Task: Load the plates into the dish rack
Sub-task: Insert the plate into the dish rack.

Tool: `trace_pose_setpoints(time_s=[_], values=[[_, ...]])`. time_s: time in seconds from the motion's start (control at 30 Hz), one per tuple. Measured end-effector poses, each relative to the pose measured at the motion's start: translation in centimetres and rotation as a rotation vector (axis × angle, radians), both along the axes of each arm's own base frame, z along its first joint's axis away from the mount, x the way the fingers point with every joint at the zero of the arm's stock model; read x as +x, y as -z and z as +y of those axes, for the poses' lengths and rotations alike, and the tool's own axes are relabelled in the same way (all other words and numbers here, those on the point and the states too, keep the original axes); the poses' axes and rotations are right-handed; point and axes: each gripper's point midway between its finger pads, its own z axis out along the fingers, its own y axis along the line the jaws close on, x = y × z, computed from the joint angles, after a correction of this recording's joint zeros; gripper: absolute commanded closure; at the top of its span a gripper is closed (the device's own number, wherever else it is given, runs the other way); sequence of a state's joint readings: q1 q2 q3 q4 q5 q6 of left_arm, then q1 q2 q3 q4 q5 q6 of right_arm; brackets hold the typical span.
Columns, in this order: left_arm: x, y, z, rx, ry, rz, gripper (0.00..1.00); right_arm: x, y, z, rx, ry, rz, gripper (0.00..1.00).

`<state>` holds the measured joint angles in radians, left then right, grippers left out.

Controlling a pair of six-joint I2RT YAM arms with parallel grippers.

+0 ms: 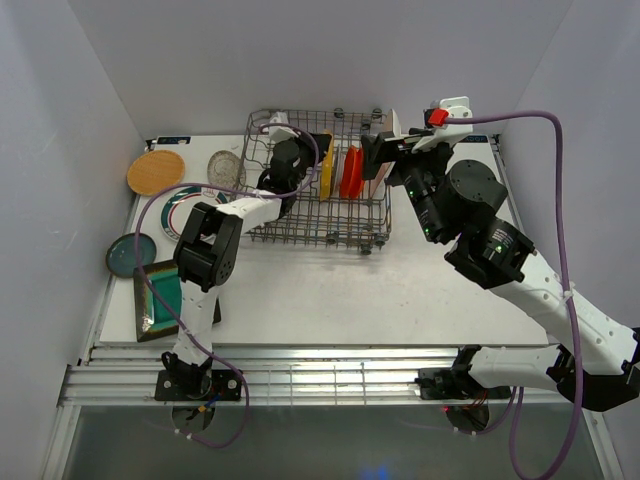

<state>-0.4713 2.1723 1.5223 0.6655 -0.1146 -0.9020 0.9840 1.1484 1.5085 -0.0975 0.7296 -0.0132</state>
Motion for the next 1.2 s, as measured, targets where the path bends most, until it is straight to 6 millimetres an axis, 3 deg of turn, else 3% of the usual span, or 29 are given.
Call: trace_pose_setpoints(time_s=[0.13, 0.23, 0.27, 0.6, 0.73, 1.2], values=[[0.4, 0.1, -0.4, 0.049, 0.016, 0.017, 0.94, 0.0, 0.0, 0.0, -0.001, 0.0, 0.002, 0.1], [0.6, 0.2, -0.5, 0.058, 0.023, 0.022, 0.76, 0.0, 0.1, 0.0, -0.001, 0.0, 0.003, 0.1], [0.6, 0.2, -0.5, 0.059, 0.024, 0.023, 0.63, 0.0, 0.1, 0.0, -0.001, 0.0, 0.003, 0.1], [0.3, -1.0, -1.1, 0.1, 0.093, -0.047, 0.2, 0.0, 0.1, 0.0, -0.001, -0.001, 0.004, 0.1], [0.2, -1.0, -1.3, 0.111, 0.106, -0.057, 0.14, 0.0, 0.1, 0.0, -0.001, -0.001, 0.004, 0.1], [-0.2, -1.1, -1.9, 0.129, 0.141, -0.066, 0.12, 0.0, 0.1, 0.1, -0.003, -0.005, 0.004, 0.1]])
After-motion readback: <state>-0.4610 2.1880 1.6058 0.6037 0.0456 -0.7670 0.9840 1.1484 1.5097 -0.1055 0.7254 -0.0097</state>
